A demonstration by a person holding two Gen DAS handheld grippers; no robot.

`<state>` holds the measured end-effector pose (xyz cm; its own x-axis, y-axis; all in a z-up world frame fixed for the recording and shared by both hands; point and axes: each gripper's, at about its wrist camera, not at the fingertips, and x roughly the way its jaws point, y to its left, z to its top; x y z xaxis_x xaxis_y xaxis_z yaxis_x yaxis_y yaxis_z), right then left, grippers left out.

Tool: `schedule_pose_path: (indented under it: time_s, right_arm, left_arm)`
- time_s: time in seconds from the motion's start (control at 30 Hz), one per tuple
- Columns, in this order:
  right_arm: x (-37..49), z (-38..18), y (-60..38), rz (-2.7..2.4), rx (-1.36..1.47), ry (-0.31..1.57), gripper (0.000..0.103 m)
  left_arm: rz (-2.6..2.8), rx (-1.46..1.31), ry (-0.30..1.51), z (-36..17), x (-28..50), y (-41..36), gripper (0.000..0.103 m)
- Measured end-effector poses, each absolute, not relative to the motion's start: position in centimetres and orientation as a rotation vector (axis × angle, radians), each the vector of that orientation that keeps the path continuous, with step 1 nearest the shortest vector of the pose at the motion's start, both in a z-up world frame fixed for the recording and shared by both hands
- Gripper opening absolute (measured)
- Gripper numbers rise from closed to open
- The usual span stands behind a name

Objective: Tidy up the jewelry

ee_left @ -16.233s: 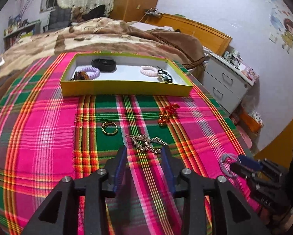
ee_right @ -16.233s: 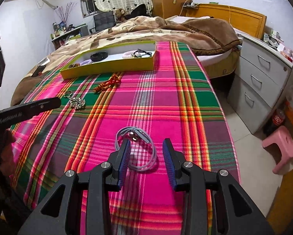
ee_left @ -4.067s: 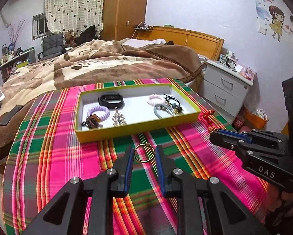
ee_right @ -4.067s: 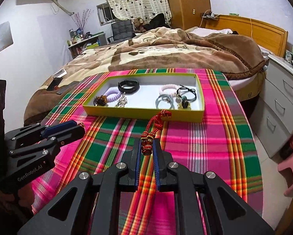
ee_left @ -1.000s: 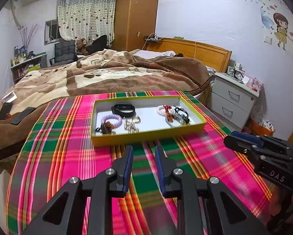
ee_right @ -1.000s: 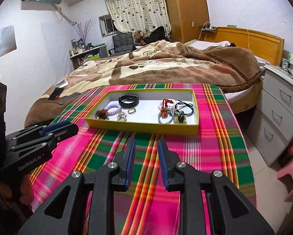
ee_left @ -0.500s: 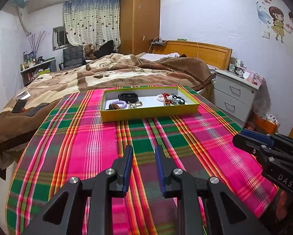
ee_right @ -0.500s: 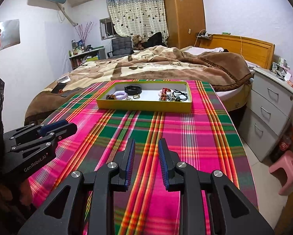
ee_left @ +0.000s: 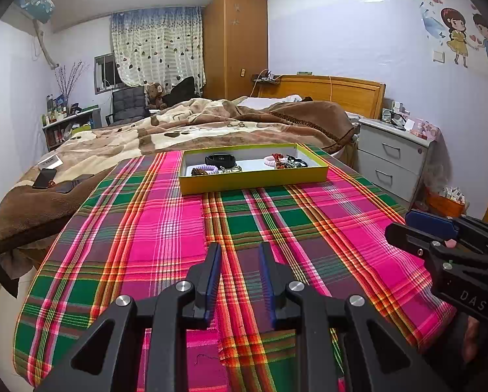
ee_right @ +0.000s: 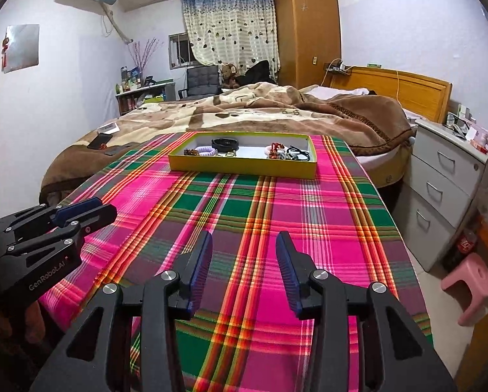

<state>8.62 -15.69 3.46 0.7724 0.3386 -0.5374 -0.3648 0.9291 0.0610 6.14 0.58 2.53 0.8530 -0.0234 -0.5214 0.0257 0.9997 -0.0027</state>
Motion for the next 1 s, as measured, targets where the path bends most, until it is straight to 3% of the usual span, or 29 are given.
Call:
schedule_pose_path:
  time_s: [1.0]
  right_arm:
    - [8.34, 3.55, -16.12, 0.375, -0.043, 0.577, 0.041]
  left_arm:
    - [-0.01, 0.003, 0.544, 2.4, 6.22, 0.39, 0.023]
